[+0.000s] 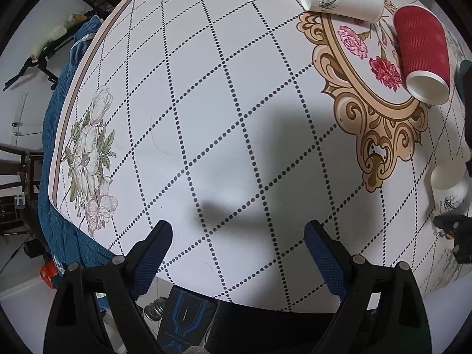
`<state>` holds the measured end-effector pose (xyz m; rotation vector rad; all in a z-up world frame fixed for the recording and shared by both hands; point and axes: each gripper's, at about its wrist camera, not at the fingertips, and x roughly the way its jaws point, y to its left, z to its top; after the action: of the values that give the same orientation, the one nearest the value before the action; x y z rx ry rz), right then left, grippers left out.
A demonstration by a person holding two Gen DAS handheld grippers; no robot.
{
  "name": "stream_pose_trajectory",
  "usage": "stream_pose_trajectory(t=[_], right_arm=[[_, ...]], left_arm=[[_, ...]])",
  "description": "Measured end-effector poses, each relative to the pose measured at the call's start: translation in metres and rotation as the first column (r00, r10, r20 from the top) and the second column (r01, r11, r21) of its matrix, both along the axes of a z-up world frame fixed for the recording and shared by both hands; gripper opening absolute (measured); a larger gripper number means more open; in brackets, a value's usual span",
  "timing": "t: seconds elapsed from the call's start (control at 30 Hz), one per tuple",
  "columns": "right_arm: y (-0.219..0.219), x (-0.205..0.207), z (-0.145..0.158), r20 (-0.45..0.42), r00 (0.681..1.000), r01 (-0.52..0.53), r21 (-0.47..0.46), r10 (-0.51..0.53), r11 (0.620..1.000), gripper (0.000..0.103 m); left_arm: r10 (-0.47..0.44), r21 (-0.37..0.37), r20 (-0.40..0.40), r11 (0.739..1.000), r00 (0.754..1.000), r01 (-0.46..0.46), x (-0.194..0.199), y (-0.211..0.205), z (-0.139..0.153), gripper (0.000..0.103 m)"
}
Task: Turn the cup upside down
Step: 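Lower the inverted white paper cup onto the tablecloth with the right tool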
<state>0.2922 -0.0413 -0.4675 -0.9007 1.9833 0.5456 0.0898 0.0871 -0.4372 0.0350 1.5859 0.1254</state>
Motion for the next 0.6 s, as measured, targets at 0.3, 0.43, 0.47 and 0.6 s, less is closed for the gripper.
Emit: stream_pose_trajectory(t=[0.3, 0.43, 0.47, 0.6], right_arm=[[-0.026, 0.043, -0.011, -0.115, 0.913, 0.397, 0.034, -0.391, 0.917, 0.064], [-0.041, 0.048, -0.011, -0.136, 0.868, 0.486, 0.044, -0.477, 0.873, 0.064], [-0.035, 0.053, -0.006, -0.134, 0.868, 0.486, 0.043, -0.477, 0.873, 0.065], [-0.055, 0.029, -0.003, -0.131, 0.850, 0.517, 0.032, -0.510, 0.855, 0.068]], left_arm=[[-0.032, 0.003, 0.001, 0.999, 0.999, 0.032, 0.008, -0.024, 0.003, 0.092], [-0.050, 0.004, 0.002, 0.999, 0.999, 0.050, 0.012, -0.035, 0.004, 0.092], [-0.054, 0.005, 0.002, 0.999, 0.999, 0.054, 0.013, -0.037, 0.004, 0.092], [-0.071, 0.008, 0.003, 0.997, 0.997, 0.071, 0.016, -0.049, 0.005, 0.092]])
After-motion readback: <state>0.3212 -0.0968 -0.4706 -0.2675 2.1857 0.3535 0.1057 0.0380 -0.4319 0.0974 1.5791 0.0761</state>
